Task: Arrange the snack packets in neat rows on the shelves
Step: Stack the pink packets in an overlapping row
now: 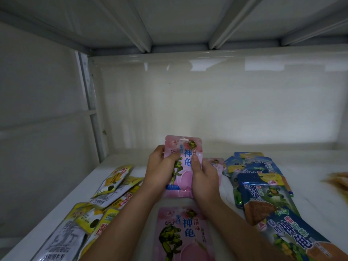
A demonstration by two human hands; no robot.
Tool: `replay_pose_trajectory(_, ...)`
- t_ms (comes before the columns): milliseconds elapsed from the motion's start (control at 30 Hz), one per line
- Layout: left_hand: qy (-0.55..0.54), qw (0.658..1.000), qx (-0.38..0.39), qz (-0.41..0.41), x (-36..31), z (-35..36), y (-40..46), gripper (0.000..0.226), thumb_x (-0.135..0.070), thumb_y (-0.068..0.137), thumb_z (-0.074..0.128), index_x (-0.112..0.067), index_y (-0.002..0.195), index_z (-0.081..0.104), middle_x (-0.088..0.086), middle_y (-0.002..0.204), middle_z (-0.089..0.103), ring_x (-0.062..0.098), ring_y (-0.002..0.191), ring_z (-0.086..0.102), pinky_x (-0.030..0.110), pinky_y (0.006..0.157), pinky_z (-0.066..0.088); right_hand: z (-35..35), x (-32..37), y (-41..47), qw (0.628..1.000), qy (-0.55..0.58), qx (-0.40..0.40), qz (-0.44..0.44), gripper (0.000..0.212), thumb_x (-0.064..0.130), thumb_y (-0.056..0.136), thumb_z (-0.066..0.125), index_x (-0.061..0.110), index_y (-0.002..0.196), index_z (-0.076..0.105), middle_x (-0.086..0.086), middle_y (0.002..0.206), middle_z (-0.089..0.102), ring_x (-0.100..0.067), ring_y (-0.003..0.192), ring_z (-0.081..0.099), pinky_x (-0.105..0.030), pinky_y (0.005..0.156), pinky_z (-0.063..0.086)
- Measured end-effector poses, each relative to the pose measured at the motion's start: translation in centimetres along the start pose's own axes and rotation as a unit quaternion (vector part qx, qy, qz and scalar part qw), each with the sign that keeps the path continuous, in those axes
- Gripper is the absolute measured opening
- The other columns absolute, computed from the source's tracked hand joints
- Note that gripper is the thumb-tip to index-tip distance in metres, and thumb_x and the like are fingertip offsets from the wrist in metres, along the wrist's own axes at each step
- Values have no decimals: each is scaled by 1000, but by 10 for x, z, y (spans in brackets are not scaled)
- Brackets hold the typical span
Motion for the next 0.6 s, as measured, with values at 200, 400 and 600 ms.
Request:
replay_pose_trajectory(200,57,998,12,-6,7,-4,-1,20,-19,102,66,-11,87,77,0,76,79,19,70,76,30,61,59,-1,2,-1,1000,-1,-16,17,44,43,106,52,3,95,67,-9,88,69,-17,82,62,-23,71,47)
replay_pose_trajectory(400,43,998,-8,43,6,-8,2,18,-27,103,65,-16,99,79,-2,91,82,18,83,79,36,77,63,2,5,-3,999,-4,47,10,29,35,105,59,13,92,74,-10,89,76,-24,86,72,-29,74,55)
replay_pose_trajectory(600,0,999,17,-34,3,-6,0,18,-25,104,63,-13,102,77,5,89,82,25,80,80,37,72,65,-2,3,-3,1000,-15,25,0,48,38,105,57,-4,84,67,-23,80,69,-18,65,61,-20,58,45)
Point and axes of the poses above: each hand's wrist, its own y-axis towards the middle knuckle, its own z-axis out of the palm, x = y × z, the point moved 1 cm from there along y, towards the middle knuckle
